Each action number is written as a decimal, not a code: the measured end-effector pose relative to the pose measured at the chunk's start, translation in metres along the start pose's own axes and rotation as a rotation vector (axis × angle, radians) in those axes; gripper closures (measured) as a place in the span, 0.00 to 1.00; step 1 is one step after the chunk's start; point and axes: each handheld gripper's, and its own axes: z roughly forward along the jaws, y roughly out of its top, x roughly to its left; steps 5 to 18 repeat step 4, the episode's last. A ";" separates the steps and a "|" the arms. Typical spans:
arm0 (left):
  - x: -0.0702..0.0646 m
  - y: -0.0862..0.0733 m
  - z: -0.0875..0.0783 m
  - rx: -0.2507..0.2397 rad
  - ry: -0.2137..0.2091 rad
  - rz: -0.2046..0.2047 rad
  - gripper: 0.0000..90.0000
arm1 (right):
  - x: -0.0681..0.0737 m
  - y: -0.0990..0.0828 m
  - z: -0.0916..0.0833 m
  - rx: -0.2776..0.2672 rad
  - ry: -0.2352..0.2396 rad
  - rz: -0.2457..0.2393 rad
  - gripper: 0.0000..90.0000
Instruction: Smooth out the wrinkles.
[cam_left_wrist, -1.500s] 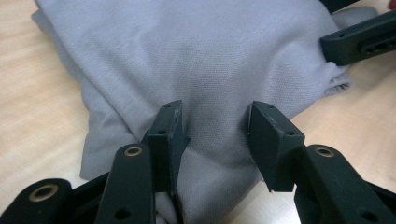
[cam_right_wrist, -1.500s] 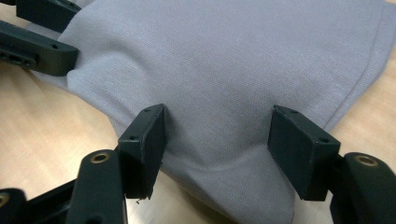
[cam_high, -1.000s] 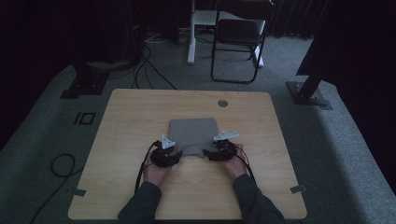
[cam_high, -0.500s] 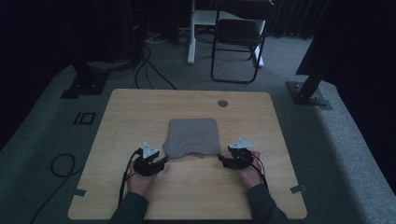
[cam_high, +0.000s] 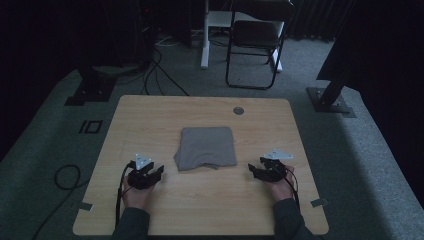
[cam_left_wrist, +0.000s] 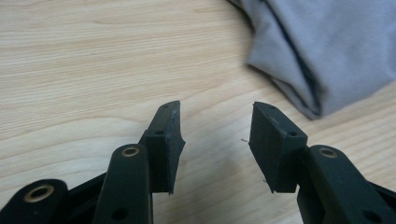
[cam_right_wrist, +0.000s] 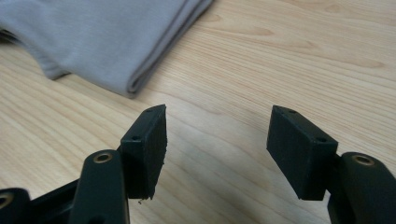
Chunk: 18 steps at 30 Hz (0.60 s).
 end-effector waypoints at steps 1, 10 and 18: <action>0.001 0.000 0.000 0.000 0.003 -0.002 0.60 | -0.001 0.000 0.000 0.002 -0.002 0.001 0.42; 0.004 0.000 0.001 0.007 0.013 -0.012 0.60 | -0.004 -0.001 0.001 0.004 -0.013 0.004 0.42; 0.004 0.000 0.001 0.007 0.013 -0.012 0.60 | -0.004 -0.001 0.001 0.004 -0.013 0.004 0.42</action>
